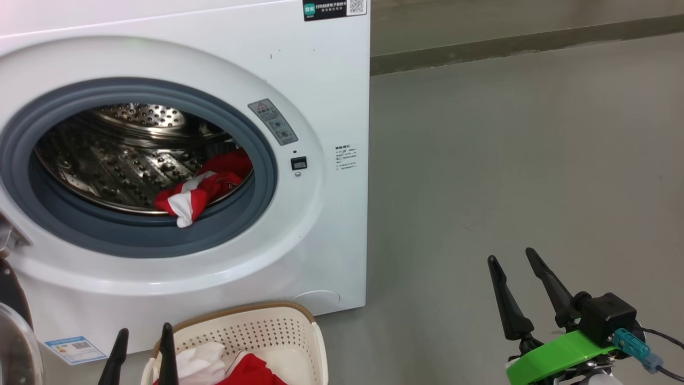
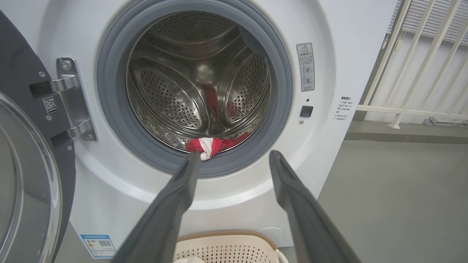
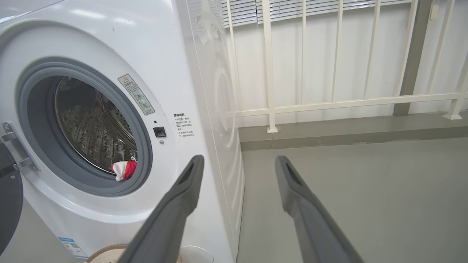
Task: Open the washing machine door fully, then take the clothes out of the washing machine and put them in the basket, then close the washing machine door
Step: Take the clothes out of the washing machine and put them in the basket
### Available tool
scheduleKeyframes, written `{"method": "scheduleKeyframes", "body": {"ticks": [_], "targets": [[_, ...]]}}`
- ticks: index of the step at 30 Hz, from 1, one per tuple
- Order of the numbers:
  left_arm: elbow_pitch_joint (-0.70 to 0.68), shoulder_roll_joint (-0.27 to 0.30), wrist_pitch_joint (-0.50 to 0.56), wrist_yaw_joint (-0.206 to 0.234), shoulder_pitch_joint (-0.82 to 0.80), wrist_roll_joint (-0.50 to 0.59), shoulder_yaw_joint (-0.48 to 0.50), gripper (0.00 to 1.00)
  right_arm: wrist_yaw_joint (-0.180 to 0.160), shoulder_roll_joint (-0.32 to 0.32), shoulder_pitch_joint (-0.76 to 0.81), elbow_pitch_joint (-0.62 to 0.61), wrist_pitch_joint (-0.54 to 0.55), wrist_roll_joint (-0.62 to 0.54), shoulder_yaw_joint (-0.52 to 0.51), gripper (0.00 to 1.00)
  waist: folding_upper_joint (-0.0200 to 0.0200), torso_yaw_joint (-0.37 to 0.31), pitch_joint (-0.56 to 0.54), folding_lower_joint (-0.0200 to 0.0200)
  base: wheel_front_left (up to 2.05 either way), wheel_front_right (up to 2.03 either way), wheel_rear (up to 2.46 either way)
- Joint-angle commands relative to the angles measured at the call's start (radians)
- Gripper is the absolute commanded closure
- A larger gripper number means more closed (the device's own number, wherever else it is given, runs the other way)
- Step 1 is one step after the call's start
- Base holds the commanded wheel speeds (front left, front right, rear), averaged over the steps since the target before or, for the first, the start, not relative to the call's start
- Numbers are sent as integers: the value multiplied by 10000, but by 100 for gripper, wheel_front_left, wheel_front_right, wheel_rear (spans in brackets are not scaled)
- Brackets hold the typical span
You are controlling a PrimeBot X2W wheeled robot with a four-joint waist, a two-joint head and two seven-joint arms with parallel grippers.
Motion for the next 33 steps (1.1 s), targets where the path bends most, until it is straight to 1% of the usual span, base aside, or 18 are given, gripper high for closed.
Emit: {"method": "scheduleKeyframes", "body": {"ticks": [1,5,9,16,26,33], "targets": [[-199,155,-91,84,-151,-22,342,0,65,-116,-159,-204,-65,17,261,0,0,7,2,0,0,0,0],[-29,211,-91,70,-307,74,213,0,65,-162,-167,-155,-65,59,322,0,0,36,60,0,0,0,0],[201,259,-39,113,-802,93,135,0,65,-231,-218,-142,-65,60,376,0,0,97,261,0,0,0,0],[1103,377,217,208,-2319,-146,197,0,65,-365,-390,-163,-65,32,418,0,0,154,761,0,0,0,0],[2551,788,472,14,-4840,-450,197,0,65,-420,-1012,-427,-65,6,284,0,0,157,2193,0,0,0,0],[4169,977,419,-82,-7087,-647,178,0,65,-379,-1514,-606,-65,-12,193,0,0,233,3286,0,0,0,0]]}}
